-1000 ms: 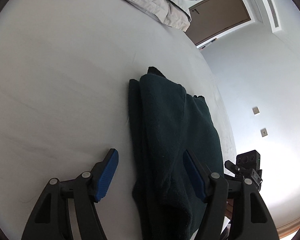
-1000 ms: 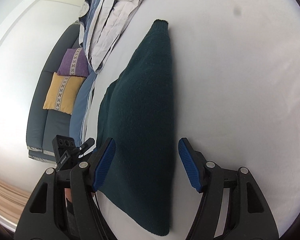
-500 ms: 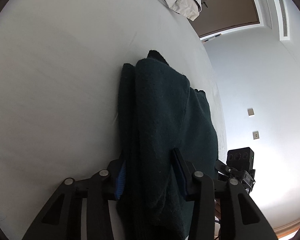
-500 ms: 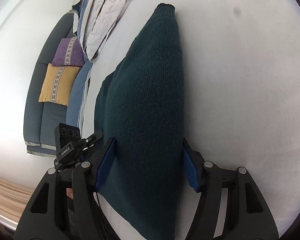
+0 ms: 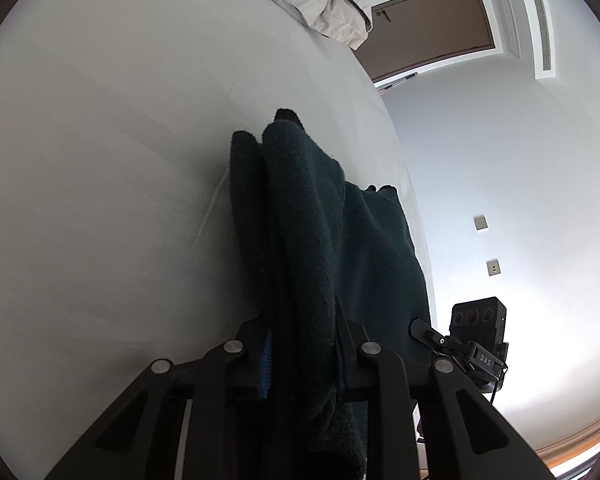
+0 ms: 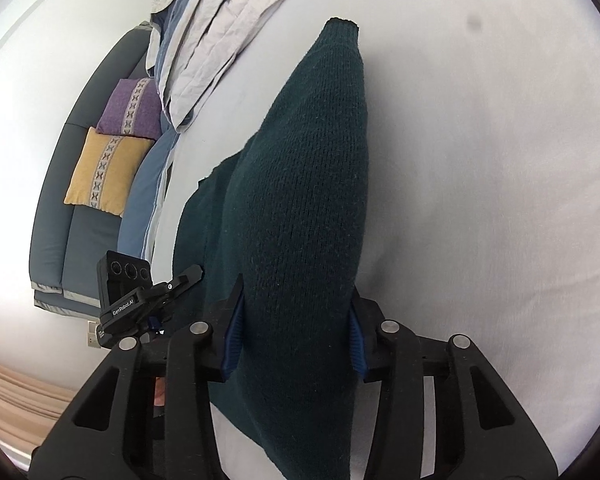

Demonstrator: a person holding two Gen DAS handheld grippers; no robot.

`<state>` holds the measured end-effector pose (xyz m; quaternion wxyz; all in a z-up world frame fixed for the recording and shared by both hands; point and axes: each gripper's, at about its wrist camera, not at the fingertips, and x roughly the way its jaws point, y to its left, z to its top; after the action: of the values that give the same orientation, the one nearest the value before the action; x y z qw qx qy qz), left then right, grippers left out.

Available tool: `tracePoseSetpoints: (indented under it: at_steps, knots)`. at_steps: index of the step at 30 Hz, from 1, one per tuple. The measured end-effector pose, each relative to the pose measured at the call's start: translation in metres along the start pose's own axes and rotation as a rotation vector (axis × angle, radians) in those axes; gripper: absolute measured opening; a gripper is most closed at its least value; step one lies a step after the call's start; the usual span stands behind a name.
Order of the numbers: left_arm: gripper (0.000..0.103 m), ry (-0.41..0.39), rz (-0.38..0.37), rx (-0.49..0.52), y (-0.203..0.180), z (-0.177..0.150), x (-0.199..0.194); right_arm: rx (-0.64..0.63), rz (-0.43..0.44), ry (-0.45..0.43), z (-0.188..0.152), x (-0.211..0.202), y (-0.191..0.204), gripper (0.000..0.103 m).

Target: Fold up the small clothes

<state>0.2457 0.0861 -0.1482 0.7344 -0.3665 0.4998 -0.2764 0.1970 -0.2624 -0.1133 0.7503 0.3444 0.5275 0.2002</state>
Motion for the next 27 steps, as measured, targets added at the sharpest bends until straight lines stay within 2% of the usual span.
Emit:
tracePoseSetpoints:
  at_steps: [5, 11, 16, 19, 24, 27]
  knots:
    - [0.024, -0.003, -0.017, 0.058, -0.028, -0.024, -0.013, -0.035, 0.012, -0.028, -0.019, -0.033, 0.019, 0.038]
    - [0.024, -0.012, -0.030, 0.115, -0.065, -0.061, -0.033, -0.042, 0.034, -0.079, -0.067, -0.089, 0.023, 0.038]
    - [0.024, 0.047, -0.028, 0.126, -0.084, -0.106, -0.022, -0.017, 0.032, -0.118, -0.121, -0.133, 0.004, 0.038]
    - [0.024, 0.073, 0.021, 0.158, -0.090, -0.127, -0.014, 0.012, 0.037, -0.125, -0.146, -0.147, -0.017, 0.038]
    - [0.026, 0.105, 0.108, 0.123, -0.064, -0.142, 0.008, 0.109, 0.055, -0.118, -0.176, -0.141, -0.068, 0.038]
    - [0.028, 0.111, 0.003, 0.025, -0.032, -0.144, 0.007, 0.157, 0.164, -0.136, -0.187, -0.140, -0.093, 0.038]
